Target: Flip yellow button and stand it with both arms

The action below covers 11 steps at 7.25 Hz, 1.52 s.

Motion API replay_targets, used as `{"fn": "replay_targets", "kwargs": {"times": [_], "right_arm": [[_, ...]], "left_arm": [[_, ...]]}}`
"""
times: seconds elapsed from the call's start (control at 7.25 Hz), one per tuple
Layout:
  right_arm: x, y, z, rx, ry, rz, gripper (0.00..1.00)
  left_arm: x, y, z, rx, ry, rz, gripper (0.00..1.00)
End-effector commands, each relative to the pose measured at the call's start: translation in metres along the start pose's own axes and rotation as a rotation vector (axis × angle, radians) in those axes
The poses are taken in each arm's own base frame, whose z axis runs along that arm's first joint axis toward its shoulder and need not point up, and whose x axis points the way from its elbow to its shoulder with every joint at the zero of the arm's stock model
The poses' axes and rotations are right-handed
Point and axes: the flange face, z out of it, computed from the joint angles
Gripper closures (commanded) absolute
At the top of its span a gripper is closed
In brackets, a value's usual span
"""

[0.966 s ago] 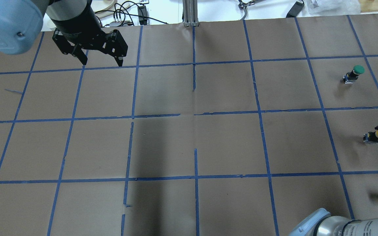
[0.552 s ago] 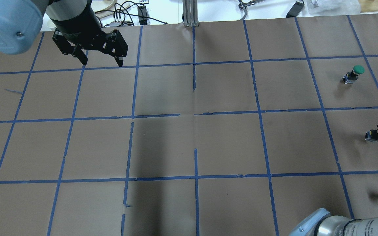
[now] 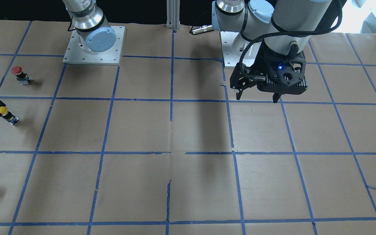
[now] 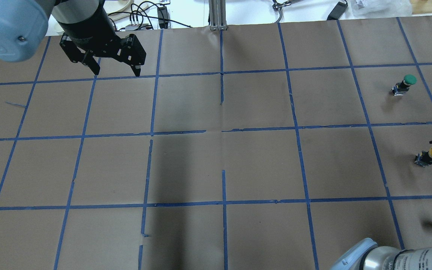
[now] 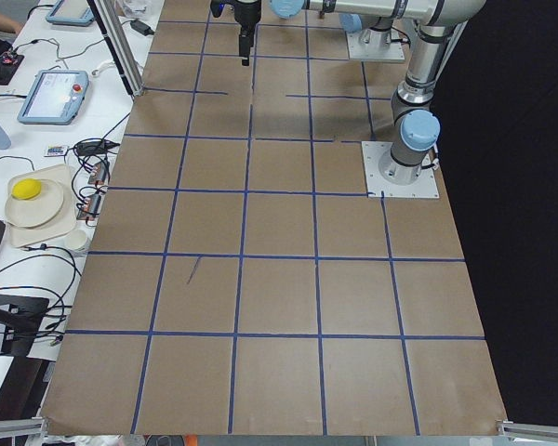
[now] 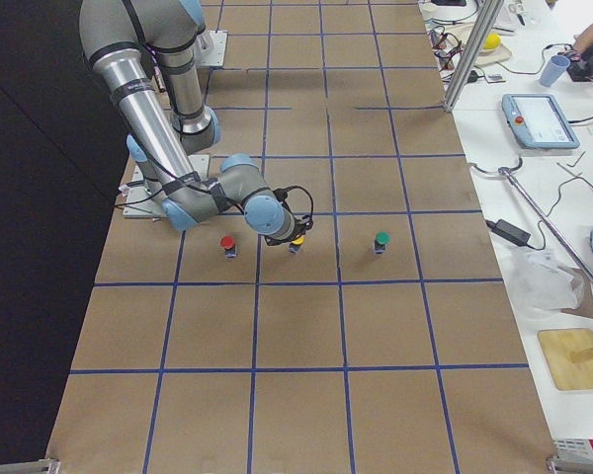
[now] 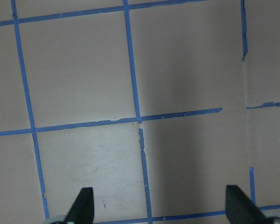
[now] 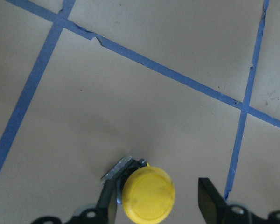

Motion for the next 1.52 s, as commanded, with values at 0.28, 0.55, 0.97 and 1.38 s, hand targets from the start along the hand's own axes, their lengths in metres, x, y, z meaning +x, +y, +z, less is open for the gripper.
{"fn": "replay_targets", "kwargs": {"times": [0.28,0.55,0.97,1.38], "right_arm": [[0.049,0.005,-0.087,-0.093,-0.015,0.262,0.0],[0.106,-0.019,-0.138,-0.13,-0.101,0.33,0.0],[0.203,-0.083,-0.195,-0.228,-0.179,0.626,0.0],[0.299,-0.217,-0.163,-0.326,-0.195,0.753,0.0]], "left_arm": [[0.0,0.001,-0.002,0.002,0.0,-0.001,0.0],[-0.001,0.002,-0.004,0.005,0.0,-0.002,0.0],[-0.001,0.003,-0.005,0.002,-0.001,-0.001,0.0],[-0.001,0.004,-0.005,0.0,-0.001,-0.001,0.0]]}}
